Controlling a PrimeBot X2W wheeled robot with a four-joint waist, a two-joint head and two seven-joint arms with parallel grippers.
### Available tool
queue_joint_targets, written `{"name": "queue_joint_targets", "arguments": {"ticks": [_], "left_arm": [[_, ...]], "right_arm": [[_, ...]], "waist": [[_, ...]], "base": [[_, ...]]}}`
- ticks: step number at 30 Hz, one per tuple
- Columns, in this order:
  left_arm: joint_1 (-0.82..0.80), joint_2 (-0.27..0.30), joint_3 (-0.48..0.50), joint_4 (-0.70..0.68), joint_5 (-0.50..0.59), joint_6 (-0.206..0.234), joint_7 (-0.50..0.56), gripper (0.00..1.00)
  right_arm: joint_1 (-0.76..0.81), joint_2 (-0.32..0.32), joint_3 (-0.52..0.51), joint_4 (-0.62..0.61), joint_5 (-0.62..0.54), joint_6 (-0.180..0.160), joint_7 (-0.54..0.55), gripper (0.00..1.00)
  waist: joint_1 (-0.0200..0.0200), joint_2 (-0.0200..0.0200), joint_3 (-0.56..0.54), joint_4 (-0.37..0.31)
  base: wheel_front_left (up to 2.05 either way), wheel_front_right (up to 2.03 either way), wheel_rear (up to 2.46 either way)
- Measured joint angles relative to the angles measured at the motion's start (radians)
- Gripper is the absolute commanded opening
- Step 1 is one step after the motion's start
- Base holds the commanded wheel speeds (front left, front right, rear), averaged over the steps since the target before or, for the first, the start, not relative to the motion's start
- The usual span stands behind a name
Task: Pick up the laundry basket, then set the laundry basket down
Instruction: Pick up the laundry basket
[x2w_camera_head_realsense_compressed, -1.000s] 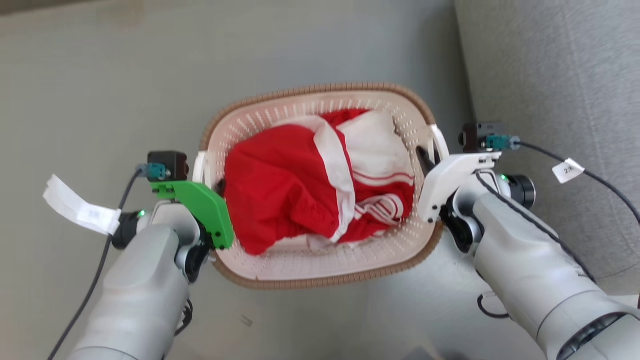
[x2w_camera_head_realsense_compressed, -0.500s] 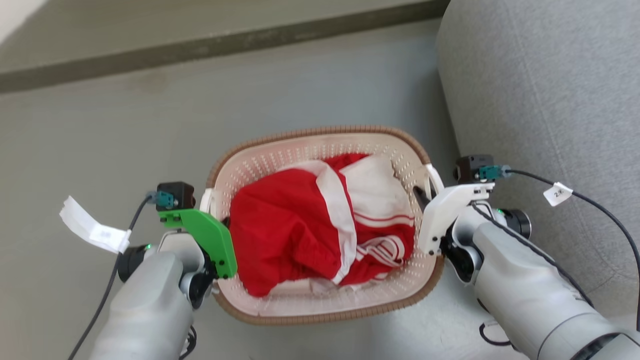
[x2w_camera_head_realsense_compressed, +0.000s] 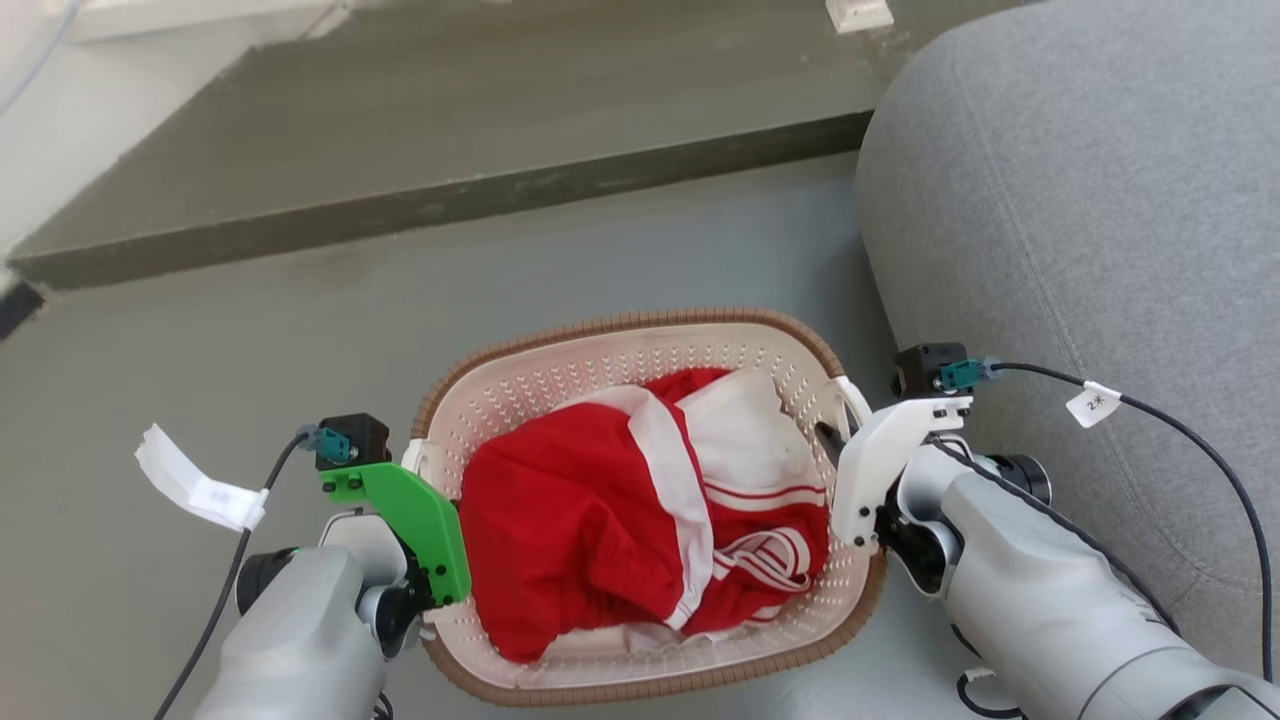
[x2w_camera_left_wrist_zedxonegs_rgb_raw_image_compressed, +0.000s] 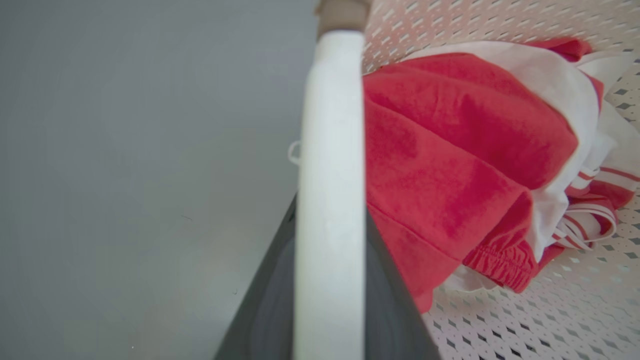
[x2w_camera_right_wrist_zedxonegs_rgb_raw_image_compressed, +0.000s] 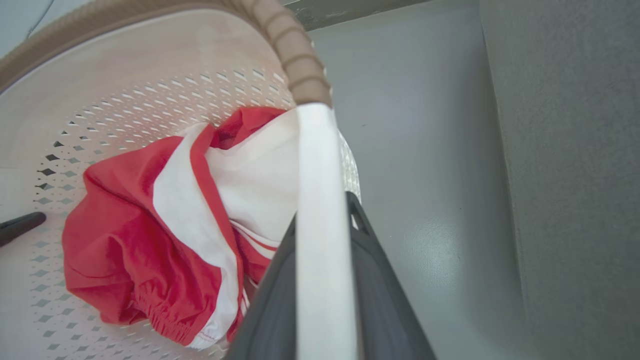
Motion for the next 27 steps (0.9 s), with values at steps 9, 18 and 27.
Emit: {"name": "queue_joint_targets", "arguments": {"ticks": [9, 18, 27], "left_arm": [[0.019, -0.001, -0.004, 0.007, -0.015, 0.000, 0.030, 0.00], [0.046, -0.003, -0.015, 0.021, -0.029, 0.000, 0.074, 0.00], [0.050, -0.003, -0.029, 0.013, -0.040, 0.001, 0.091, 0.00]], "right_arm": [[0.034, -0.002, 0.015, 0.000, 0.046, 0.002, 0.065, 0.00], [0.050, -0.002, 0.036, 0.000, 0.063, 0.005, 0.115, 0.00], [0.056, -0.009, 0.046, 0.000, 0.081, 0.005, 0.138, 0.00]], "waist": [[0.0000, 0.0000, -0.055, 0.005], [0.0000, 0.0000, -0.096, 0.002], [0.0000, 0.0000, -0.116, 0.000]], "base": [[0.00, 0.00, 0.00], [0.00, 0.00, 0.00], [0.00, 0.00, 0.00]]}}
